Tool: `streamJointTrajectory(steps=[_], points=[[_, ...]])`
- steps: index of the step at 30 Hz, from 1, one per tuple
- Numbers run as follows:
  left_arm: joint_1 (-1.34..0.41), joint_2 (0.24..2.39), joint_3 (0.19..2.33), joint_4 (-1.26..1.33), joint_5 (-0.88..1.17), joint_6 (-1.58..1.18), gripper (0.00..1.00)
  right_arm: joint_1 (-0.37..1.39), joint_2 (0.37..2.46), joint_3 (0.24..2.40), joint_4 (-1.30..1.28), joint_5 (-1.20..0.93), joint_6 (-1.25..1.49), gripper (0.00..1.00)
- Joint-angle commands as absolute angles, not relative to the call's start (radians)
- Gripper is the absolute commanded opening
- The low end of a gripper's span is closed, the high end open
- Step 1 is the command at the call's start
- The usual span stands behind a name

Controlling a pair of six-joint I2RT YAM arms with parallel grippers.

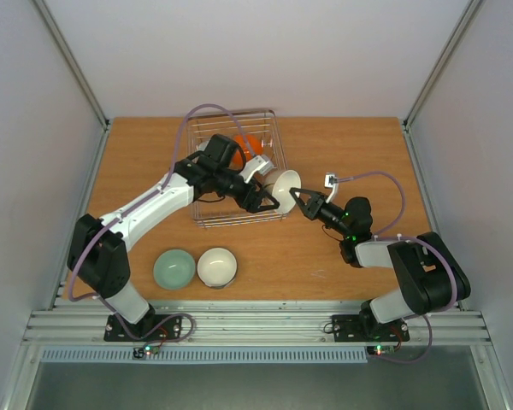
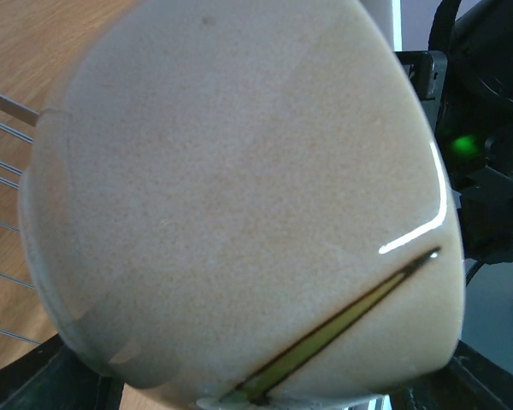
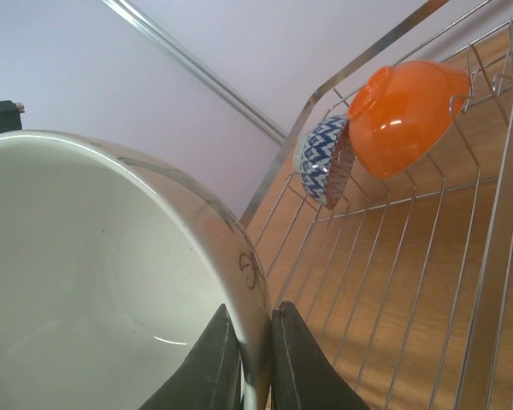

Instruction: Load the bowls into the dish rack

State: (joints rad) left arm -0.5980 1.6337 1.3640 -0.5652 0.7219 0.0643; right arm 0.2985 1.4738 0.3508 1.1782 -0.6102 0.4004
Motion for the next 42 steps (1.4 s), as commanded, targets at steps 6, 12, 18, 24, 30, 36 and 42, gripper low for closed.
streamJointTrajectory(steps=[6,12,18,24,30,36,42], points=[[-0.595,1.655,1.349,-0.535,0.707,0.08,0.0,0.304,1.447,0.382,1.36,-0.681,0.439,0.06],[-0.596,1.62,1.322,-0.488,0.523,0.072,0.0,0.301,1.448,0.385,1.321,-0.651,0.444,0.56],[-0.605,1.613,1.316,-0.471,0.415,0.083,0.01,0.301,1.414,0.413,1.143,-0.607,0.378,0.65],[-0.62,1.621,1.329,-0.446,0.316,0.097,0.0,0.301,1.309,0.484,0.817,-0.537,0.251,0.66],[-0.635,1.639,1.356,-0.42,0.175,0.139,0.01,0.302,1.178,0.543,0.487,-0.438,0.138,0.67],[-0.663,1.67,1.36,-0.392,0.037,0.217,0.0,0.301,1.049,0.583,0.251,-0.336,0.08,0.69],[-0.698,1.68,1.318,-0.299,-0.099,0.331,0.0,0.302,0.967,0.575,0.173,-0.327,0.079,0.69]])
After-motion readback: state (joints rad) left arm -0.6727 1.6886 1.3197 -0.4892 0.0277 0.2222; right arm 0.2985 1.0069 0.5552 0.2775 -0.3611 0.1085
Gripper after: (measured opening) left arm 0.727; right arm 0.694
